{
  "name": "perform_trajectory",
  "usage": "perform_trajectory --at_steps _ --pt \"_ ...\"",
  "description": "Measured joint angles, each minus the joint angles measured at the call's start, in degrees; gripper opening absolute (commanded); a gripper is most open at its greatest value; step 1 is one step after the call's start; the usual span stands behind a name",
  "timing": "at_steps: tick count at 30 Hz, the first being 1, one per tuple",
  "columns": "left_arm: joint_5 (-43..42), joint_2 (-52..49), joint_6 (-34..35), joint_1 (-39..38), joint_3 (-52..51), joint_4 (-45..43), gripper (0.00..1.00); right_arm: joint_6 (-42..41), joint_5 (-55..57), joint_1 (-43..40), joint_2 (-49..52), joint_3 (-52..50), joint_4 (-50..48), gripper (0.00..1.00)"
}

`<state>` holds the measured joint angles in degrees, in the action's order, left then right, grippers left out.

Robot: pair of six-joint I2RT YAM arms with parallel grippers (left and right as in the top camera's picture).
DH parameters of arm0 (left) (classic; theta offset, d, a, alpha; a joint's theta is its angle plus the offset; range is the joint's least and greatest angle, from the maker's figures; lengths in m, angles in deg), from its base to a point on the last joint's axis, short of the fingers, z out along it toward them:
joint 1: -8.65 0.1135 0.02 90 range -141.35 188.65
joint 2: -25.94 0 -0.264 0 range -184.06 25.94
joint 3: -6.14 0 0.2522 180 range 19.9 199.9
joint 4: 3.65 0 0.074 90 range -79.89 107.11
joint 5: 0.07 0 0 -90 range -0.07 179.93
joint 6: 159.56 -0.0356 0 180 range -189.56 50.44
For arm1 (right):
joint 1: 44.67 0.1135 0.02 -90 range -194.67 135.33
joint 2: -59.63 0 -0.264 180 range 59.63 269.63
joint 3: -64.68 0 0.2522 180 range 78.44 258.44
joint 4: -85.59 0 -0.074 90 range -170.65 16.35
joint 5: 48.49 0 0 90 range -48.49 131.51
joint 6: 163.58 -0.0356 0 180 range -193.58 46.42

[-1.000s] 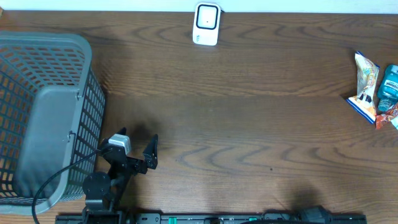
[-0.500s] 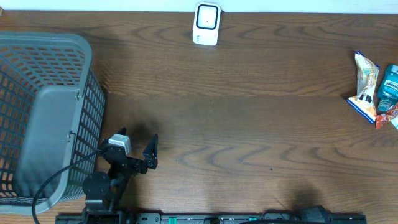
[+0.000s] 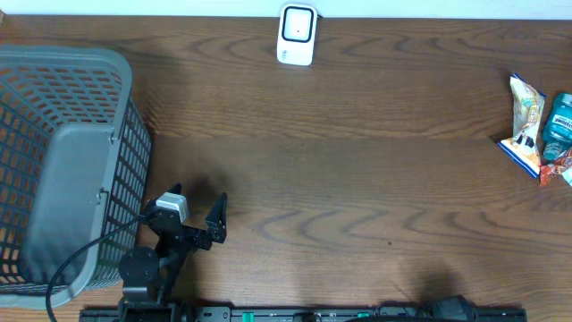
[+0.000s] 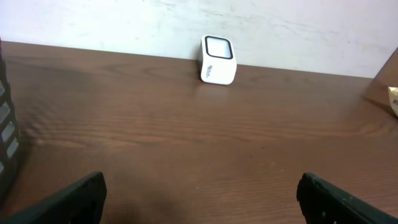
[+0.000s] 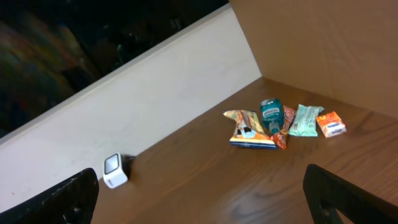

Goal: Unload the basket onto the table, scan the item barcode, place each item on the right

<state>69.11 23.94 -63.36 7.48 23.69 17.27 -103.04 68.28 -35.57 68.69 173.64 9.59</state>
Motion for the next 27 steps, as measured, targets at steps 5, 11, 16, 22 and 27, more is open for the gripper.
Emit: perform_trajectory --at_steps 5,11,16,22,27 --pt "0.0 0.0 0.0 0.0 0.0 0.0 0.98 0.0 0.4 -1.2 0.0 2.4 -0.6 0.99" --pt "0.0 0.0 0.0 0.0 0.0 0.0 0.98 0.4 1.0 -4.2 0.0 11.0 2.5 0.99" --pt "0.0 0.0 0.0 0.0 0.0 0.0 0.98 0.3 0.6 -7.8 0.0 17.0 6.6 0.99" --pt "0.0 0.0 0.0 0.0 0.0 0.0 0.98 0.1 0.0 -9.6 0.0 18.1 6.8 0.99" --pt "0.0 0.0 0.0 0.0 0.0 0.0 0.98 -0.1 0.3 -9.6 0.0 18.1 6.6 0.99"
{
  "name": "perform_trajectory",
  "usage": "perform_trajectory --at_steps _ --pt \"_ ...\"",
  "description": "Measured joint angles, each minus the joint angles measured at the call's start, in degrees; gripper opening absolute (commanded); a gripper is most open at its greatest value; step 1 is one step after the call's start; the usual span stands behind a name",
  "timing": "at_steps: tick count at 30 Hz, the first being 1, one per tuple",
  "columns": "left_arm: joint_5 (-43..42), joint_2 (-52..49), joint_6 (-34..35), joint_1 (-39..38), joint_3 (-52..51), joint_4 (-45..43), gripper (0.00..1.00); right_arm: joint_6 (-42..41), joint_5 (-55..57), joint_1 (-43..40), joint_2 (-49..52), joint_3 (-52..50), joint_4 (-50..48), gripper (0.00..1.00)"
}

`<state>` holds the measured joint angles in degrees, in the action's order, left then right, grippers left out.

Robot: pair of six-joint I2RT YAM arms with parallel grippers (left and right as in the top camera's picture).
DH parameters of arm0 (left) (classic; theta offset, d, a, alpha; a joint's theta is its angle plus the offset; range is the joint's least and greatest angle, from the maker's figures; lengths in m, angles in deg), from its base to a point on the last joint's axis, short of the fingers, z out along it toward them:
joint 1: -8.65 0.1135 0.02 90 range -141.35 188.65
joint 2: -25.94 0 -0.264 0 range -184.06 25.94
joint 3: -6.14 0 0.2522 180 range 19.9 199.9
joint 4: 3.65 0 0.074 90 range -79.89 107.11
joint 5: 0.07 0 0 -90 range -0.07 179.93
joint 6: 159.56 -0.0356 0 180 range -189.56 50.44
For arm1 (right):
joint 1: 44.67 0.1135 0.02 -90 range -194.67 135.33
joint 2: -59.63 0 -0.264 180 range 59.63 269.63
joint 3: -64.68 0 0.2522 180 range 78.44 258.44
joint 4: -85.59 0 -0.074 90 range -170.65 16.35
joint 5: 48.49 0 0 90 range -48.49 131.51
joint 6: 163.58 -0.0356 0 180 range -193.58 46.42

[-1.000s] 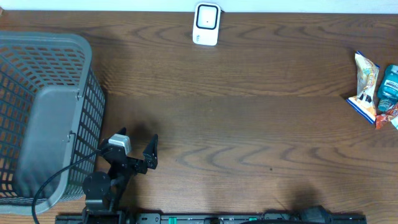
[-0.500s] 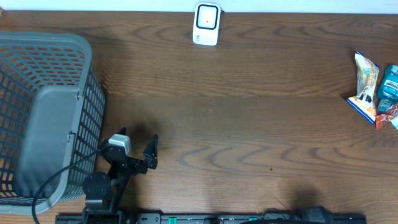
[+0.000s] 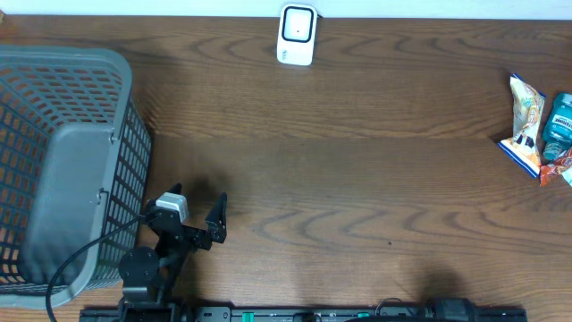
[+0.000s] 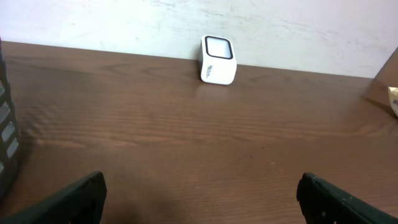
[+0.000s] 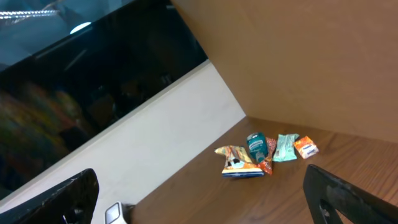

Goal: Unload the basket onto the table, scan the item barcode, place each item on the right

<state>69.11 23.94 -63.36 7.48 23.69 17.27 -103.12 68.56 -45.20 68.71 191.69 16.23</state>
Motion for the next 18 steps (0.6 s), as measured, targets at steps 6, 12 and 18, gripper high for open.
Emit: perform_trajectory --at_steps 6,12,18 --pt "0.0 0.0 0.0 0.0 0.0 0.0 0.98 -0.4 0.9 0.0 0.0 -0.1 -1.4 0.99" --pt "0.0 0.0 0.0 0.0 0.0 0.0 0.98 -0.9 1.4 0.0 0.0 -3.7 -3.8 0.99" --pt "0.0 0.0 0.0 0.0 0.0 0.0 0.98 -3.6 1.9 0.0 -0.1 -14.6 -12.8 0.99"
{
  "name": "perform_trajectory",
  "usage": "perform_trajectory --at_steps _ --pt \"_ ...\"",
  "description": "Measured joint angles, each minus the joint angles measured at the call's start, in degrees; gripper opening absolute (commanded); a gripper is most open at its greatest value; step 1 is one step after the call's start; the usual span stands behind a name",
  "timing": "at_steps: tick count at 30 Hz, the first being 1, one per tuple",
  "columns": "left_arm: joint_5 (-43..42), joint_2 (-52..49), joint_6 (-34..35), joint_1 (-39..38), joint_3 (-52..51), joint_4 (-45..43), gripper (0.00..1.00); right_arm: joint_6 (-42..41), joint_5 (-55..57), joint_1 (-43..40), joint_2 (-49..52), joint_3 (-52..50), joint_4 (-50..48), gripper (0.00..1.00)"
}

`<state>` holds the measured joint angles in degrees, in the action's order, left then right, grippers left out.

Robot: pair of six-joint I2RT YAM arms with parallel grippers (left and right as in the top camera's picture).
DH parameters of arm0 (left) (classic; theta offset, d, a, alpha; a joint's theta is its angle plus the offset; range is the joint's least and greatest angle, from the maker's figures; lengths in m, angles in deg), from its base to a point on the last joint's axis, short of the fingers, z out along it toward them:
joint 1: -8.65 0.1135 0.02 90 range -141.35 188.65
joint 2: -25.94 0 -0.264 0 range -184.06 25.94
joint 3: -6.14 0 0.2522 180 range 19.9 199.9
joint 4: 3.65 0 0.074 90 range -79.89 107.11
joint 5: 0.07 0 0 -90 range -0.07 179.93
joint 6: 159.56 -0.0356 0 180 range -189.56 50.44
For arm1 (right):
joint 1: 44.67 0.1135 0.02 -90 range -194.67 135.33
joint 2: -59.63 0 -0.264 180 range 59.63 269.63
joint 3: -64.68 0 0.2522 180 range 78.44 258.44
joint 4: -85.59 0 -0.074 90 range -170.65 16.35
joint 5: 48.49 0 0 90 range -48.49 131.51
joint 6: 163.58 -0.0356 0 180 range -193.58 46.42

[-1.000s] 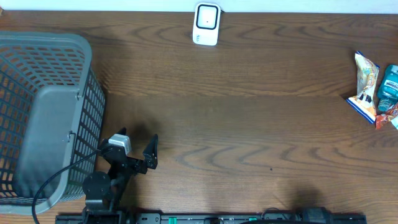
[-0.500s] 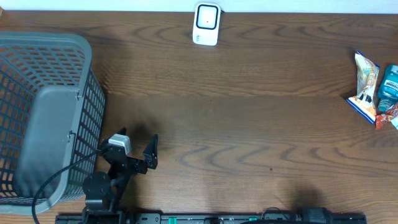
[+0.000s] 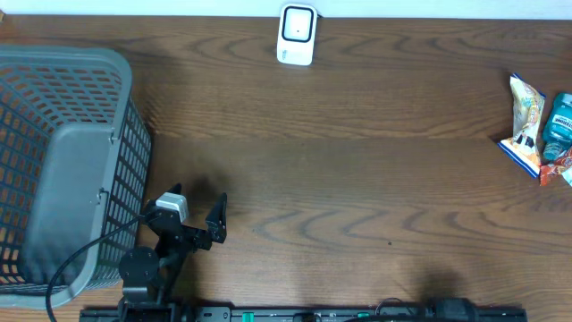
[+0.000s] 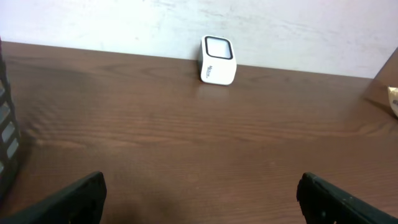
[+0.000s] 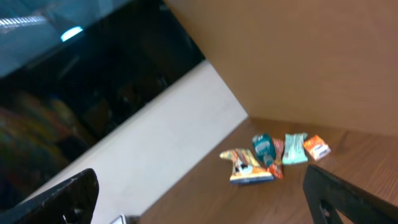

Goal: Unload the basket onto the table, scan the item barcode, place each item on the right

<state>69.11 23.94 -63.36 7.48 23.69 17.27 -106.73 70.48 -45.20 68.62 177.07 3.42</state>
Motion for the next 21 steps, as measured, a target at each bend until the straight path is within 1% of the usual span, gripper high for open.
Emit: perform_trajectory --at_steps 4,7,8,9,12,13,14,16,18,21 --pt "0.0 0.0 0.0 0.0 0.0 0.0 0.98 -1.3 0.2 0.0 0.1 -12.6 -8.7 0.99" --pt "0.0 0.0 0.0 0.0 0.0 0.0 0.98 -3.9 0.5 0.0 0.3 -25.5 -19.1 0.99" --pt "0.0 0.0 0.0 0.0 0.0 0.0 0.98 -4.9 0.4 0.0 0.5 -29.0 -22.3 0.99" --pt "0.0 0.0 0.0 0.0 0.0 0.0 0.98 -6.7 0.3 0.0 0.5 -35.1 -27.6 1.00" --pt "0.0 0.0 0.0 0.0 0.0 0.0 0.98 -11.7 0.0 -0.9 0.4 -45.1 -35.8 0.99" --pt "0.0 0.0 0.0 0.0 0.0 0.0 0.98 -13.8 -0.2 -1.6 -0.2 -48.3 -37.6 0.99" --pt "0.0 0.0 0.0 0.0 0.0 0.0 0.98 -17.7 -0.5 -2.8 -2.1 -53.3 -39.9 0.99" --pt "0.0 0.0 0.0 0.0 0.0 0.0 0.98 -21.2 -0.8 -3.7 -4.7 -57.5 -41.4 0.99" --pt "0.0 0.0 0.0 0.0 0.0 0.0 0.98 -28.0 -0.8 -5.1 -7.8 -62.7 -42.4 0.99" --pt "0.0 0.0 0.0 0.0 0.0 0.0 0.98 -34.3 -1.2 -5.9 -7.8 -66.6 -45.0 0.99"
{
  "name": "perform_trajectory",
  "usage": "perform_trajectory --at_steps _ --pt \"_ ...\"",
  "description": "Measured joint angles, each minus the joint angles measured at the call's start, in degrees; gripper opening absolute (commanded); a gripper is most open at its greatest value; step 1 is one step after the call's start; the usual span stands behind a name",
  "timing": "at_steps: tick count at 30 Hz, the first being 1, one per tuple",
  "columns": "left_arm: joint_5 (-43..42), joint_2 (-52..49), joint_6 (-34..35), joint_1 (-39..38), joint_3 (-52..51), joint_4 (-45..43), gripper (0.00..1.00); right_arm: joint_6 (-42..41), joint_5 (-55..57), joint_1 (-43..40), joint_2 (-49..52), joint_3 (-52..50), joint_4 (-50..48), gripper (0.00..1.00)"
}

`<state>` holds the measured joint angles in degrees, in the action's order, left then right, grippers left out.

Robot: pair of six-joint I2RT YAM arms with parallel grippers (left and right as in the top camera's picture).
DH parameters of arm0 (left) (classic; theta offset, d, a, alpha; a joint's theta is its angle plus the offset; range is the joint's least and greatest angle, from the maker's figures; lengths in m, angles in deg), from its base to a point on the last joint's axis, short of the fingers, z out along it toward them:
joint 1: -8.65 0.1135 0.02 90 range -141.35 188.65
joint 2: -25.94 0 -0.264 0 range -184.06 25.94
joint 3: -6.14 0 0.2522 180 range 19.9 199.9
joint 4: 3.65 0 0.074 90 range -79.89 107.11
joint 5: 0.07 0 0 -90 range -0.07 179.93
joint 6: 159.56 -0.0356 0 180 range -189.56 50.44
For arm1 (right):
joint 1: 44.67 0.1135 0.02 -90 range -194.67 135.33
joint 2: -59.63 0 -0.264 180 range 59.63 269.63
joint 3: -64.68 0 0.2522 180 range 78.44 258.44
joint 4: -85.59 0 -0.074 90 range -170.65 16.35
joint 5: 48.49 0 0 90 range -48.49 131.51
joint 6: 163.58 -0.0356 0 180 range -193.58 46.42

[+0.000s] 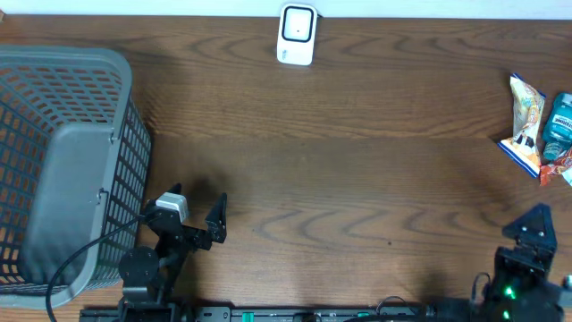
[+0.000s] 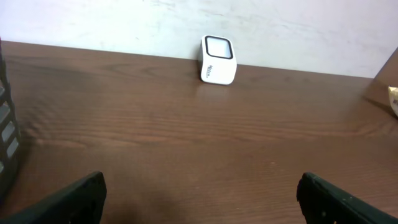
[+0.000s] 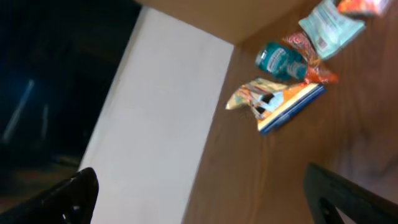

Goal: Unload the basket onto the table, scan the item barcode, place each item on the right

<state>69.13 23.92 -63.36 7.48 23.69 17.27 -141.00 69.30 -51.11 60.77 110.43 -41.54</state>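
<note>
The white barcode scanner (image 1: 297, 34) stands at the table's far edge, its window facing the left wrist view (image 2: 218, 60). A snack packet (image 1: 524, 125) and a blue bottle (image 1: 559, 125) lie at the far right edge. The right wrist view shows the packet (image 3: 277, 102), the bottle (image 3: 281, 59) and a pale green pouch (image 3: 329, 22) together. My left gripper (image 1: 192, 217) rests open near the front left, nothing between its fingers (image 2: 199, 196). My right gripper (image 1: 534, 229) is at the front right, open and empty (image 3: 199, 186), well short of the items.
A large grey mesh basket (image 1: 63, 170) fills the left side, right beside the left arm. A white wall (image 2: 249, 18) runs behind the scanner. The arms' black mounting rail (image 1: 295, 314) lies along the front edge.
My right arm has come into the overhead view at the front right. Its camera now looks tilted, with the items in the upper right of its view. The left arm has not moved.
My left gripper stayed open at the front left throughout, facing the scanner. My right arm showed only at the bottom edge of the overhead view, its camera shifting between views of the items from afar. Now its gripper shows at the front right, open.
</note>
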Motion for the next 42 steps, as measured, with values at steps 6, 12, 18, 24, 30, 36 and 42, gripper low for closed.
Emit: perform_trajectory --at_steps 6,12,18,24,30,36,42 --pt "0.0 0.0 0.0 0.0 0.0 0.0 0.98 -7.5 -0.2 -0.3 -0.5 -14.7 -15.3 0.99" --pt "0.0 0.0 0.0 0.0 0.0 0.0 0.98 -9.2 -1.5 -0.3 -0.5 -25.3 -24.8 0.99" --pt "0.0 0.0 0.0 0.0 0.0 0.0 0.98 -5.7 -2.7 -0.3 -0.5 -28.4 -29.6 0.99" --pt "0.0 0.0 0.0 0.0 0.0 0.0 0.98 15.8 -6.1 -0.3 -0.5 -28.5 -30.5 0.99" --pt "0.0 0.0 0.0 0.0 0.0 0.0 0.98 39.6 -13.5 -0.3 -0.5 -30.5 -35.3 0.99" --pt "0.0 0.0 0.0 0.0 0.0 0.0 0.98 55.6 -19.6 -0.3 -0.5 -31.3 -35.3 0.99" --pt "0.0 0.0 0.0 0.0 0.0 0.0 0.98 60.7 -21.2 -0.3 -0.5 -31.3 -35.3 0.99"
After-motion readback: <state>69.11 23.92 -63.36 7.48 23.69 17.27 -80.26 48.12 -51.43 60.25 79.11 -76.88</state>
